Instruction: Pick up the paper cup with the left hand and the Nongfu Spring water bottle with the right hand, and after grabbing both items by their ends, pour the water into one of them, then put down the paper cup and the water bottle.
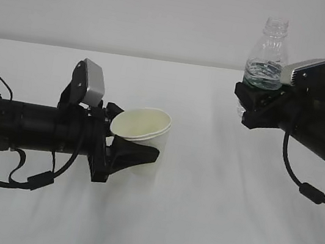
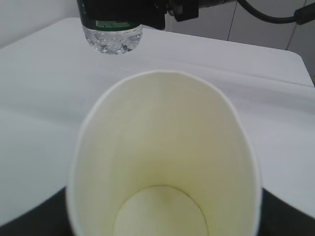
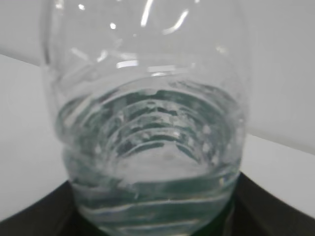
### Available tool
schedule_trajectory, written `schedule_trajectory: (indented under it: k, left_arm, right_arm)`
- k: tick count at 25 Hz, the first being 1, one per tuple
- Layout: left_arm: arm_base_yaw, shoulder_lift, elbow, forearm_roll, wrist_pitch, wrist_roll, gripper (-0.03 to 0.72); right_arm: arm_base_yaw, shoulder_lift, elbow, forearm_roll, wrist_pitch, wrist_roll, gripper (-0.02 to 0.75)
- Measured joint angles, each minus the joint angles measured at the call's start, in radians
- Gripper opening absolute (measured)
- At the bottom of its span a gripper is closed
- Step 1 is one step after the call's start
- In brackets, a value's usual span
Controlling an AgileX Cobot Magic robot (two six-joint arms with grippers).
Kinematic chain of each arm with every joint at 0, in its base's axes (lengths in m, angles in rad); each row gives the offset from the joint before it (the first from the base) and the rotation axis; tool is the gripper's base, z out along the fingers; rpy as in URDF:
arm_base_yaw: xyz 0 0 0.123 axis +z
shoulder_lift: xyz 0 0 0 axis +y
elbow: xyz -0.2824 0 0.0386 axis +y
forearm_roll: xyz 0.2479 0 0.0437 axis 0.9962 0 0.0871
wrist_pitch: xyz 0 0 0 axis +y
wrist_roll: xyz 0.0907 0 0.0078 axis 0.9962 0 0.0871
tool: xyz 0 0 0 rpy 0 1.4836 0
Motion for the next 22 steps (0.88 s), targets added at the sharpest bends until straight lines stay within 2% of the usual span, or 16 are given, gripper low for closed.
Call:
schedule_trajectory:
  k: [16, 22]
  left_arm:
    - [-0.107, 0.094, -0.12, 0.019, 0.057, -0.009, 0.443]
    - [-0.123, 0.094, -0.14, 0.023, 0.082, -0.015, 0.441]
  right_arm:
    - [0.0, -0.036, 0.025, -0.016, 0.029, 0.002, 0.445]
    - [0.0, -0.064, 0.025, -0.018, 0.084, 0.0, 0.445]
